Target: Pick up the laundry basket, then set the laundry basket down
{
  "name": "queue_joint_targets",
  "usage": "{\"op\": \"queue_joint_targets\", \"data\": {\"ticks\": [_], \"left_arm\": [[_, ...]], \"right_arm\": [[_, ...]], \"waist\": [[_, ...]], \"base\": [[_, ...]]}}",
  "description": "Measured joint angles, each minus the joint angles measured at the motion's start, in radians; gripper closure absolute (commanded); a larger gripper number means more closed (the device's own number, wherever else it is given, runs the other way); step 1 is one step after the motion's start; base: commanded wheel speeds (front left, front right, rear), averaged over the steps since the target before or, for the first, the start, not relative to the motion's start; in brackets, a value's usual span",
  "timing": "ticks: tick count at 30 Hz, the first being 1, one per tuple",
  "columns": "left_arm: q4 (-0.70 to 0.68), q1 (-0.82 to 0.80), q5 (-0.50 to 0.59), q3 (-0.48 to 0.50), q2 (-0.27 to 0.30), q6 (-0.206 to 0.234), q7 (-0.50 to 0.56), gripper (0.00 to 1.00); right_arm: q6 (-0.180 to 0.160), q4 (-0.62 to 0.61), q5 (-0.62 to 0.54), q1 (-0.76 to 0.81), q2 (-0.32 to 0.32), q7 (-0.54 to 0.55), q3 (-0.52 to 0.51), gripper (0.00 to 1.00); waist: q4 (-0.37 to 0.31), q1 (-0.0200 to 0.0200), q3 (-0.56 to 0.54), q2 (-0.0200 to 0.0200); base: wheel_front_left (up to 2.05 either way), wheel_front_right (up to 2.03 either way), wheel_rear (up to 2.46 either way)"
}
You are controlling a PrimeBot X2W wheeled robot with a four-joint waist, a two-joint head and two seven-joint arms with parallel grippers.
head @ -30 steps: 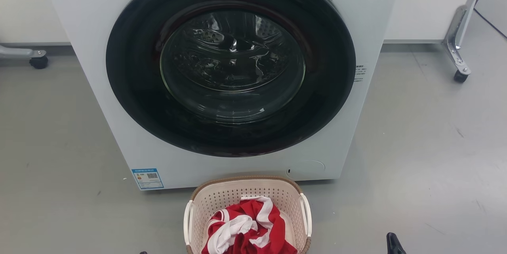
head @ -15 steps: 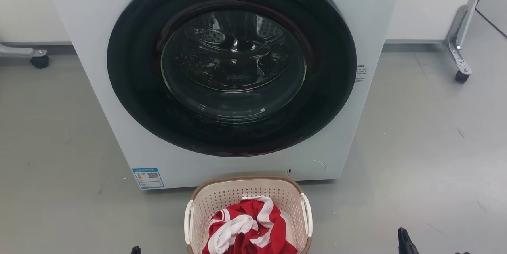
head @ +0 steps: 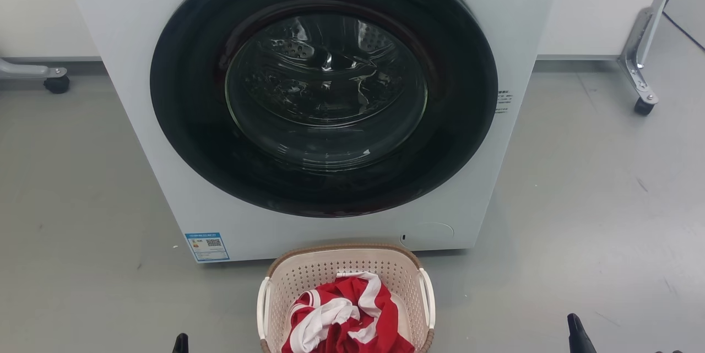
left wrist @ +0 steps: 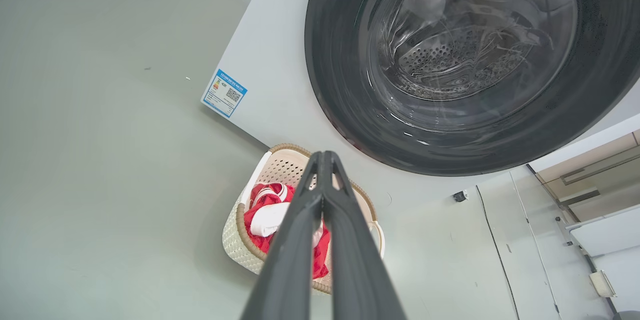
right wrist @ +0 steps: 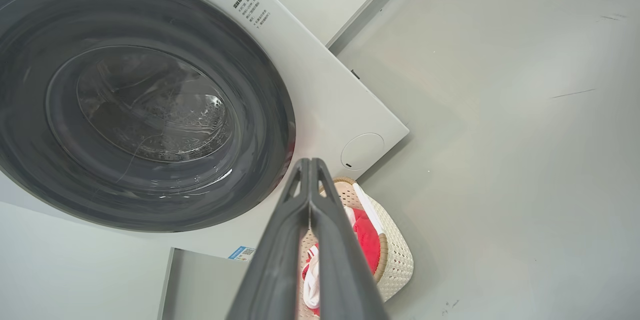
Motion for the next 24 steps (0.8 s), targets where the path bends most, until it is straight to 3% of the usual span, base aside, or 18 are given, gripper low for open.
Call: {"op": "queue_joint_targets", "data": {"ticks": [24], "left_arm": [[0.014,-0.06,-0.331,0.063,-0.005,-0.061,0.083,1.0]], "right_arm": [[0.056,0.033,0.32,-0.053,0.002,0.084,-0.097,1.0]], "waist": [[0.004,0.0,0.001,0.0]], "base": [[0.0,0.0,0.0]]}}
